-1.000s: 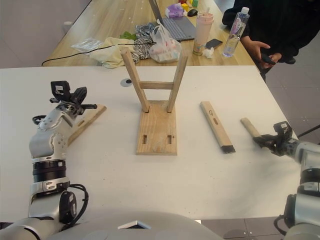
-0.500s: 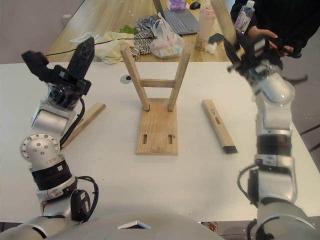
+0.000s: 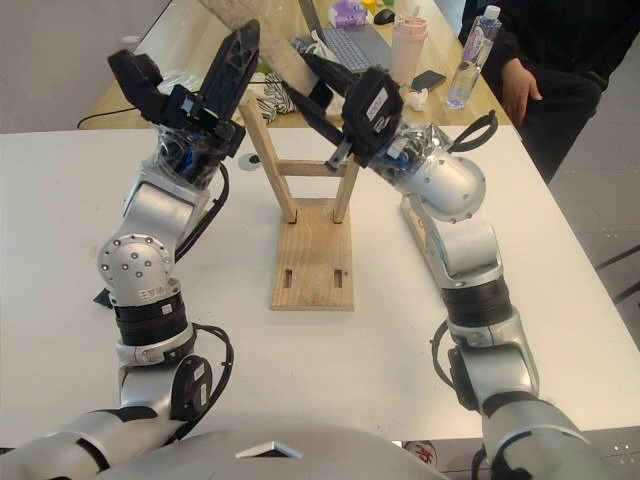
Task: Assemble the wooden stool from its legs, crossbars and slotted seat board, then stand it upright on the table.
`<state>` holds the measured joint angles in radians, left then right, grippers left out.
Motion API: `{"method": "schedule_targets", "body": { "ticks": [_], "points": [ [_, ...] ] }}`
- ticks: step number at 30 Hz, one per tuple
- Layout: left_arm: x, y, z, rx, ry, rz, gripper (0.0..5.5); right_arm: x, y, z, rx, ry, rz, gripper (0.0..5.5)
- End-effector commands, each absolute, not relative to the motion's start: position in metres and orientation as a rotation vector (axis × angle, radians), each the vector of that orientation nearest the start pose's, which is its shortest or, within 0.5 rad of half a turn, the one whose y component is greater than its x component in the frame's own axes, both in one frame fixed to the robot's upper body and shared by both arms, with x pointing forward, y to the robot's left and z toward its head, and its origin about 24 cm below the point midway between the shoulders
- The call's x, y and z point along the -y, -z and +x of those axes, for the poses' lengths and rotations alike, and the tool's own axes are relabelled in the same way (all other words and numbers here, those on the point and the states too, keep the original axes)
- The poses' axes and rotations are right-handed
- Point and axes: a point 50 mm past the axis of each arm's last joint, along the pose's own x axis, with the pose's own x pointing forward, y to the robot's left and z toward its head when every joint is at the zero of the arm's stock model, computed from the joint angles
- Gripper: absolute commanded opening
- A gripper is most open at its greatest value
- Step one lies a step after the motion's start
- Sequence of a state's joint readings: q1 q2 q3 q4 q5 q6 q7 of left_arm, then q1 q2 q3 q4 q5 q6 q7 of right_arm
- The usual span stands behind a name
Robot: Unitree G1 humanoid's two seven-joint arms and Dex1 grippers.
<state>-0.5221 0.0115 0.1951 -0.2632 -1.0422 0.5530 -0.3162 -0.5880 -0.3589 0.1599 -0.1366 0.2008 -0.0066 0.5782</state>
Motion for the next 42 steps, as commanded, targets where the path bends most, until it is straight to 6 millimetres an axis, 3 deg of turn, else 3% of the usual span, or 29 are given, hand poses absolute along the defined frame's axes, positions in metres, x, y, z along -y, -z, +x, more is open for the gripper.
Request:
{"method": "schedule_targets", "body": {
  "ticks": [1, 8, 12, 13, 16, 19, 22, 26, 30, 35, 42],
  "points": [
    [-0.108, -0.220, 0.285, 0.374, 0.906, -0.842, 1.52, 0.099, -0.214, 0.294, 0.579, -0.877, -0.371, 1.29],
    [-0.118, -0.222, 0.288, 0.384, 0.908, -0.798, 0.43, 0.101, -0.203, 0.295, 0.532, -0.892, -0.396, 1.29],
    [-0.134, -0.221, 0.291, 0.386, 0.861, -0.744, 0.37, 0.097, -0.197, 0.295, 0.490, -0.926, -0.401, 1.29],
    [-0.139, -0.219, 0.292, 0.382, 0.843, -0.720, 0.37, 0.098, -0.194, 0.295, 0.466, -0.925, -0.401, 1.66],
    [-0.178, -0.211, 0.291, 0.365, 0.714, -0.590, 0.36, 0.106, -0.177, 0.303, 0.352, -0.862, -0.435, 2.06],
    [-0.240, -0.186, 0.286, 0.278, 0.530, -0.445, 0.36, 0.128, -0.171, 0.317, 0.260, -0.690, -0.388, 2.36],
    [-0.285, -0.159, 0.275, 0.129, 0.450, -0.252, 0.36, 0.141, -0.179, 0.325, 0.264, -0.591, -0.268, 1.96],
    [-0.322, -0.140, 0.273, -0.001, 0.449, -0.138, 0.36, 0.156, -0.184, 0.331, 0.268, -0.506, -0.168, 1.36],
    [-0.341, -0.118, 0.280, -0.040, 0.408, -0.189, 0.36, 0.161, -0.183, 0.334, 0.266, -0.487, -0.146, 0.72],
    [-0.348, -0.094, 0.277, -0.095, 0.389, -0.220, 0.36, 0.160, -0.179, 0.334, 0.254, -0.507, -0.144, 0.01],
    [-0.348, -0.066, 0.267, -0.206, 0.375, -0.173, 0.36, 0.160, -0.170, 0.332, 0.221, -0.520, -0.174, 0.00]
  ]
}}
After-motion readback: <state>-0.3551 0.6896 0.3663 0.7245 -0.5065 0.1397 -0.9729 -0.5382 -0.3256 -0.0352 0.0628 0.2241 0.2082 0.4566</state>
